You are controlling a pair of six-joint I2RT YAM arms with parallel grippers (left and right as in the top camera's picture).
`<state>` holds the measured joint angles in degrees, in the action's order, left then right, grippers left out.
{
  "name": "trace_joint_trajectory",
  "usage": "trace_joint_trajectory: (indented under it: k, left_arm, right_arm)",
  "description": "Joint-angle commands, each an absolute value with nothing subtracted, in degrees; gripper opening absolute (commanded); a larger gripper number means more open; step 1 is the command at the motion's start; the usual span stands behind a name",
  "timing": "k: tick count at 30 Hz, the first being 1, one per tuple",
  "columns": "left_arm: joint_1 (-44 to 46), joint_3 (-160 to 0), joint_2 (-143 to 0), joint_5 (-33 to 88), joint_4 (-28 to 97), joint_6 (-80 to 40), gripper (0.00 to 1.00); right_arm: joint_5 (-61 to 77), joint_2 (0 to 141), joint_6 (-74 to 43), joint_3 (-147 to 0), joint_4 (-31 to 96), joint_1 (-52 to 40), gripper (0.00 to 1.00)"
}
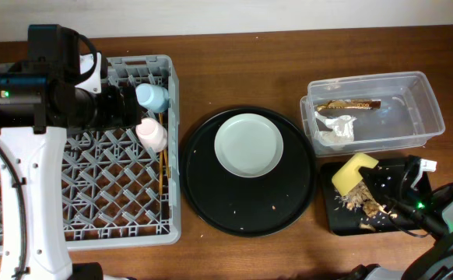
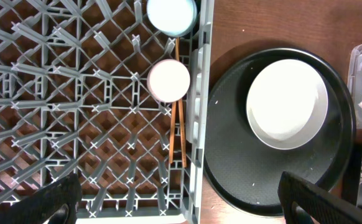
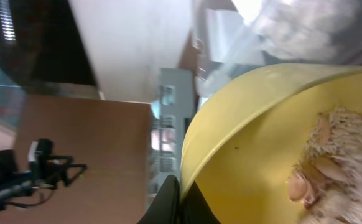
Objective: Sort waste into correct bins and load items into the dishwasher rack
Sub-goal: 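Tip the yellow bowl to pour the food scraps onto the black tray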
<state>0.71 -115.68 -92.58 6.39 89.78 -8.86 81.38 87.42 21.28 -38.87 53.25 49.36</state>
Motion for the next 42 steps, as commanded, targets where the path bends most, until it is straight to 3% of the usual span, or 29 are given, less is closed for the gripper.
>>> trace_joint_trajectory:
  k: [1,8,10,17,23,32,37,42]
  left_arm:
    - [0.58,-115.98,-92.86,6.15,89.67,-9.41,0.99]
    - [0.58,-115.98,-92.86,6.15,89.67,-9.41,0.99]
    - [0.58,-115.96,-92.86,6.15,89.67,-9.39,0.99]
    - [0.58,-115.96,-92.86,6.15,89.67,-9.39,0.99]
    - [0.56,-115.98,-92.86,6.15,89.67,-9.41,0.99]
    - [0.58,-115.96,-92.86,6.15,89.67,-9.41,0.99]
    - [0.58,-115.98,-92.86,6.15,89.67,-9.41,0.99]
    - [0.58,-115.98,-92.86,6.15,89.69,-9.41,0.99]
  right_arm:
    - [88.95,86.61,20.51,-39.05,53.06,49.65,0.04]
    - [88.95,86.61,19.11,-39.27,57.12,49.63,0.04]
    - [88.95,86.61,17.56,-39.29,63.59,49.65,0.04]
    - [88.95,86.61,17.52,-39.62,59.88,50.26,0.04]
    - [86.5,86.35,16.71,-40.42,64.45,50.65,0.04]
    - [58.11,78.04,16.36,-72.25,85.21,48.64,0.04]
    - [40.05,71.66,4.93,-82.54,85.12,35.59,0.04]
    - [31.07,68.45,-2.66,-82.52,83.53,13.87,0.04]
